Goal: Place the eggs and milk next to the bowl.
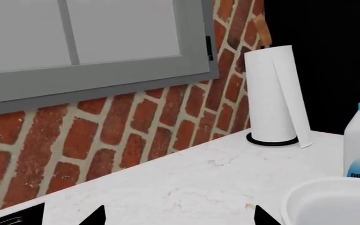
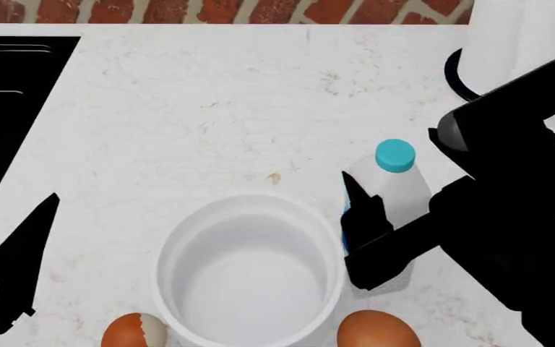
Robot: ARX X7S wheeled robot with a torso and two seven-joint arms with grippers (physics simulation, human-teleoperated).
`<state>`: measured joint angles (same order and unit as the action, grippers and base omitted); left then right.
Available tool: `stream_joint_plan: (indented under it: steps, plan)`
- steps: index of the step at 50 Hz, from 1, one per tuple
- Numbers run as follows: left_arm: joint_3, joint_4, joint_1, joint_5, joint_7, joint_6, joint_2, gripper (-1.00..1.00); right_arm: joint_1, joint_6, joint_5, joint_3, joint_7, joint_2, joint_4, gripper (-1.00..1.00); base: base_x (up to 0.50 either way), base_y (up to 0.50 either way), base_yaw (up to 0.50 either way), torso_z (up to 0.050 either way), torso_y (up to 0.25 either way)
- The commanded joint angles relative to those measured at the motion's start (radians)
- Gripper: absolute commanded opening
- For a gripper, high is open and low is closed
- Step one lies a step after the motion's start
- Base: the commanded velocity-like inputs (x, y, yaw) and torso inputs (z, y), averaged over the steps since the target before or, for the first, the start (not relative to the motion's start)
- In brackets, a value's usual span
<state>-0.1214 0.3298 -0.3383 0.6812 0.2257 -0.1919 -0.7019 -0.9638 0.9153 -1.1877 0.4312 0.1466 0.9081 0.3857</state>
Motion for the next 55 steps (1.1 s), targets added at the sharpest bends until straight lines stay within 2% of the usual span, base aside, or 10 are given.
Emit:
stream_joint_plan:
  steps: [1,20,43,48,53,55]
  plan:
    - [0.036,0.005,0.000,-0.008,0.023,0.017,0.013,1.00,-0.076,0.048,-0.037,-0.040,0.012,-0.017,0.029,1.00,0.00,0.00,0.00,0.000,0.000]
    - [0.097,0.067,0.019,0.027,-0.024,0.021,-0.007,1.00,-0.195,0.125,-0.182,-0.109,0.111,0.028,0.094,1.00,0.00,0.00,0.00,0.000,0.000]
    - [0.151,0.078,0.006,0.023,-0.093,0.037,0.003,1.00,-0.208,0.109,-0.481,-0.307,0.306,0.245,0.209,1.00,0.00,0.00,0.00,0.000,0.000]
    - [0.166,0.084,0.003,0.029,-0.112,0.034,0.003,1.00,-0.067,0.040,-0.519,-0.436,0.338,0.327,0.252,1.00,0.00,0.00,0.00,0.000,0.000]
    - [0.186,0.095,0.005,0.042,-0.135,0.032,0.005,1.00,0.122,0.017,-0.554,-0.647,0.366,0.373,0.292,1.00,0.00,0.00,0.00,0.000,0.000]
    - [0.193,0.097,-0.002,0.035,-0.153,0.030,0.005,1.00,0.196,0.052,-0.605,-0.789,0.407,0.376,0.310,1.00,0.00,0.00,0.00,0.000,0.000]
